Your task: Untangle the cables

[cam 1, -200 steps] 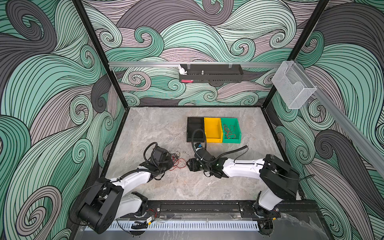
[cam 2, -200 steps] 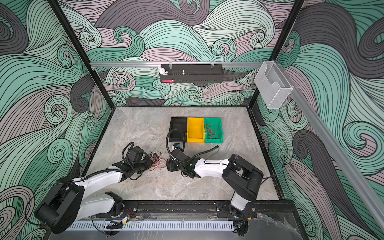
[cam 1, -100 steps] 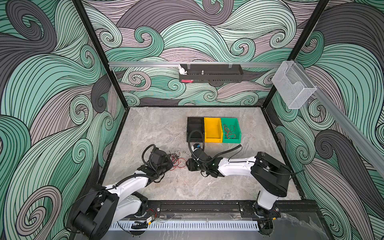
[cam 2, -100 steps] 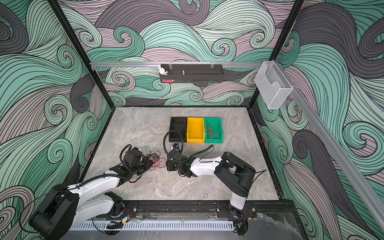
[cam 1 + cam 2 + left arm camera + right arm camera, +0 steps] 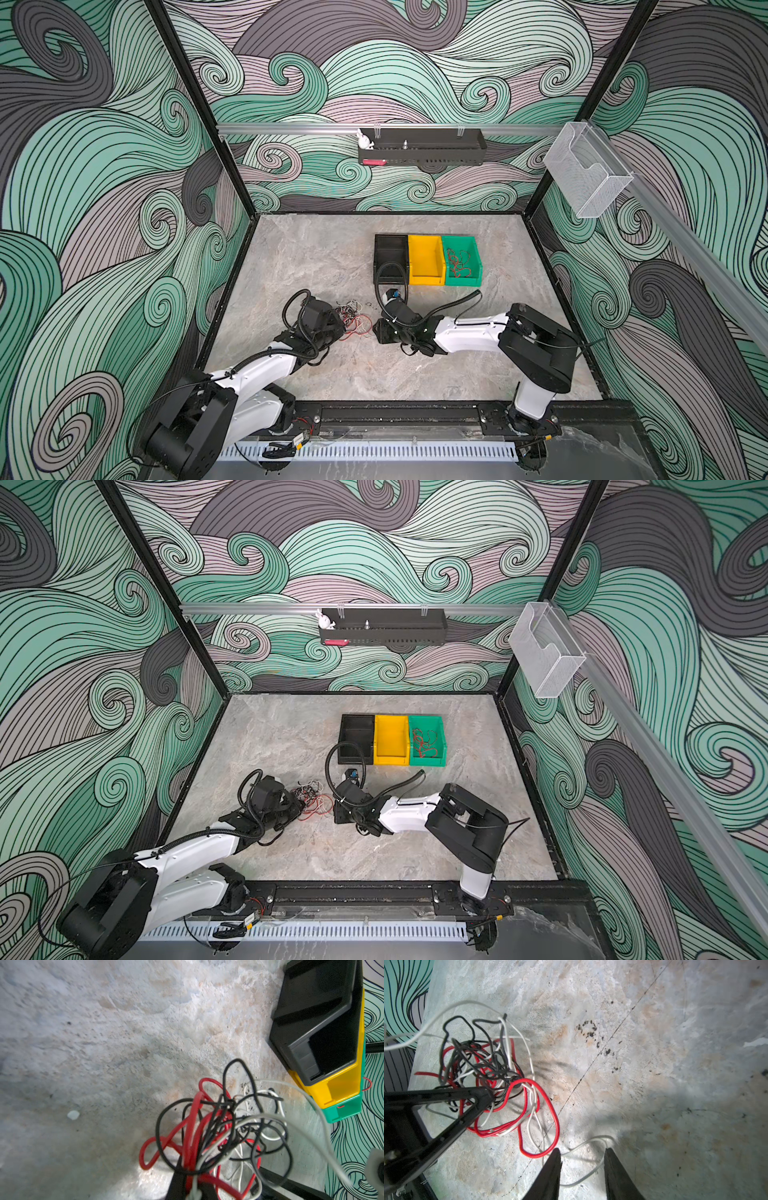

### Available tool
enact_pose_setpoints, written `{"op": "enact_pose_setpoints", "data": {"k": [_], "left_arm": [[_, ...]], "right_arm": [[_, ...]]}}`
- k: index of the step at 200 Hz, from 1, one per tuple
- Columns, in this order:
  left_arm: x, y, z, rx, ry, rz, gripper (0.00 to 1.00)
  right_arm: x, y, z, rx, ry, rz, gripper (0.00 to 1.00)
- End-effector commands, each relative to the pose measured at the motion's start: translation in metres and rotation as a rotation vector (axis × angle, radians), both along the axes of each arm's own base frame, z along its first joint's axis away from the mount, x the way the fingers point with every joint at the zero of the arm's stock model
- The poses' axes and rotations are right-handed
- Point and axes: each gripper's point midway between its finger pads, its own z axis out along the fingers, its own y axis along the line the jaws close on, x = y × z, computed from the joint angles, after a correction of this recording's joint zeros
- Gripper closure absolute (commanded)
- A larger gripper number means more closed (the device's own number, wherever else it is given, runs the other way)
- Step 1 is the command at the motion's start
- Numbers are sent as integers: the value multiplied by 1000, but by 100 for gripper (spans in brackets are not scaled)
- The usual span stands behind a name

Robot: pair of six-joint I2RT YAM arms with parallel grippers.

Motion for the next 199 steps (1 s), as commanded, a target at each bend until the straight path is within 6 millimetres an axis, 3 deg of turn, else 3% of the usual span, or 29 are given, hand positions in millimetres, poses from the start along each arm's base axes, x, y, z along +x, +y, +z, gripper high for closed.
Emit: {"op": "enact_pose_setpoints", "data": {"k": [1, 35, 65, 127, 158, 178, 199], "left_arm": [[3, 2, 3, 1, -22, 23, 92], [1, 5, 3, 10, -23, 30, 92], [2, 5, 3, 10, -26, 35, 93], [2, 2, 1, -7, -18, 28, 93], [2, -1, 0, -17, -17, 23, 93], [2, 0, 0, -11, -21, 24, 92], [3, 0, -1, -12, -20, 21, 92]], "right_arm": [[-2, 4, 0, -2, 3, 2, 64], [-1, -8, 1, -49, -16, -16, 71], [-2, -12, -1, -65, -15, -19, 72], [-3, 7, 2, 5, -5, 5, 70], [0, 8, 4, 0, -26, 3, 72], [3, 1, 7, -35, -53, -3, 85], [7, -8, 14, -54, -91, -17, 90]]}}
